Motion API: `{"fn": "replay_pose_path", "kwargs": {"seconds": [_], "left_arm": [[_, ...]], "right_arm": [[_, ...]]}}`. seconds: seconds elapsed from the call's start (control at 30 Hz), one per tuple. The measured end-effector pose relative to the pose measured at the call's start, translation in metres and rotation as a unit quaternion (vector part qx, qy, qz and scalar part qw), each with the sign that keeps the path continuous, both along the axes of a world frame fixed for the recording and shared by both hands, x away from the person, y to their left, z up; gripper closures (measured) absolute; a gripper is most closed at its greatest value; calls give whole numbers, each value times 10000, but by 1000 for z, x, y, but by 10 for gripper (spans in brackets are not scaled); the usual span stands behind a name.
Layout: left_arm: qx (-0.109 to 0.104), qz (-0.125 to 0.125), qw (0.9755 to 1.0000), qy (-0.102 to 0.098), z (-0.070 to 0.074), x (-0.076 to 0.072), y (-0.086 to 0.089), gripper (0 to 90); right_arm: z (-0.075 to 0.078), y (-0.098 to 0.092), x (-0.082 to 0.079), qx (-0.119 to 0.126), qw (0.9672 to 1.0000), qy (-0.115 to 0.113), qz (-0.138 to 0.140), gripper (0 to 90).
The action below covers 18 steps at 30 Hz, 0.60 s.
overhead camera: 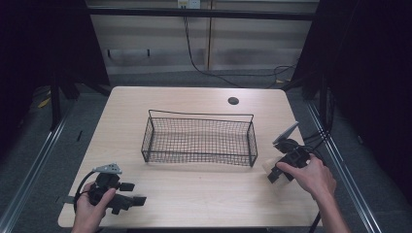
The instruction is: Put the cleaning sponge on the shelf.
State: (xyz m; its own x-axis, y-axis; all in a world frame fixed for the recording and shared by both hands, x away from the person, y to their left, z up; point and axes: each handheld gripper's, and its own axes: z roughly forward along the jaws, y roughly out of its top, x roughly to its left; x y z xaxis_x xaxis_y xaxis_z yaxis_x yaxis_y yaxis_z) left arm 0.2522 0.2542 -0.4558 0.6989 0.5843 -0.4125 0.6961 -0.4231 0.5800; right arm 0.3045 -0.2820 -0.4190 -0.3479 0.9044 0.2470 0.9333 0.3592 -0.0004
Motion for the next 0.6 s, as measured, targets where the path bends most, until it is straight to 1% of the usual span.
{"fn": "replay_pose_path", "kwargs": {"seconds": [0.07,0.1,0.2,0.27,0.3,0.5,0.6], "left_arm": [[10,2,10000,12,0,0,0,184],[9,7,10000,11,0,0,0,184],[-3,7,10000,6,0,0,0,184],[4,-12,10000,17,0,0,0,184],[-8,24,10000,7,0,0,0,184],[9,3,10000,13,0,0,0,184],[5,1,10000,10,0,0,0,184]], "right_arm": [[1,0,0,28,10000,-4,13,284],[5,1,0,36,10000,-21,30,284],[7,1,0,79,10000,-34,-8,284],[9,2,0,75,10000,-15,42,284],[10,3,0,72,10000,-21,47,284],[16,5,0,228,9997,-12,119,284],[20,5,0,222,9996,-29,142,284]]}}
